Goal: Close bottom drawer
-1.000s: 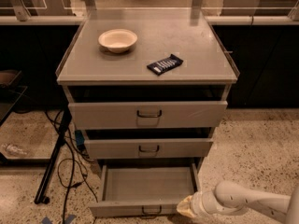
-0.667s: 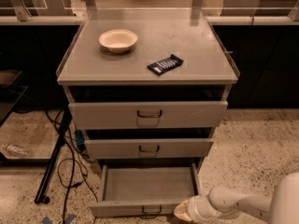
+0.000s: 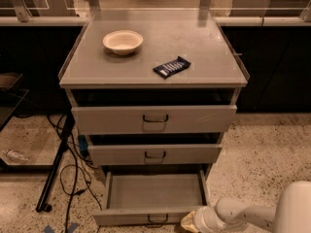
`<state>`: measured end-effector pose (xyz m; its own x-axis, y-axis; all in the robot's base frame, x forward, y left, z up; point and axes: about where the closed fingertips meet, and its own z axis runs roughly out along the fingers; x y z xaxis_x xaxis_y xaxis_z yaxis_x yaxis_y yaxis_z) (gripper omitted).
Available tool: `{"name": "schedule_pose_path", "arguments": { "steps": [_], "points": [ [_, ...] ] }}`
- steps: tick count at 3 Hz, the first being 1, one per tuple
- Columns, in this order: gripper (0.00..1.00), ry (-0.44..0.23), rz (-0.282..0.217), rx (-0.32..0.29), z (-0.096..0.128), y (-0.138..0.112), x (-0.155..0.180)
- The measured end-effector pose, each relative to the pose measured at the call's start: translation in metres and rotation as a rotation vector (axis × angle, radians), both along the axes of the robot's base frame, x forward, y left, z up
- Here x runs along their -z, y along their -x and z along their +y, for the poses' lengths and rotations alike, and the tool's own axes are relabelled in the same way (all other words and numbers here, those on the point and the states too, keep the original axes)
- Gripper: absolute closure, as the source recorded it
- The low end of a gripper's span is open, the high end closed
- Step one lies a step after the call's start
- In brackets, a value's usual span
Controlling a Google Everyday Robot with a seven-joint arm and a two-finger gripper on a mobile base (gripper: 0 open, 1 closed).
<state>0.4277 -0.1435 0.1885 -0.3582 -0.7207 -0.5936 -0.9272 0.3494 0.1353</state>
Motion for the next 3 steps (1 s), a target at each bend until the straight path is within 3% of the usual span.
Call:
{"name": "schedule_pose_path", "arguments": {
  "steps": [1,2,3],
  "points": [
    [0.42,0.001,-0.001,-0.002,0.001,-0.003,0.003],
    [0.19,0.005,-0.003,-0.009,0.006,-0.013,0.016],
    [0.22,0.0,-0.007,-0.025,0.015,-0.027,0.028]
  ]
}}
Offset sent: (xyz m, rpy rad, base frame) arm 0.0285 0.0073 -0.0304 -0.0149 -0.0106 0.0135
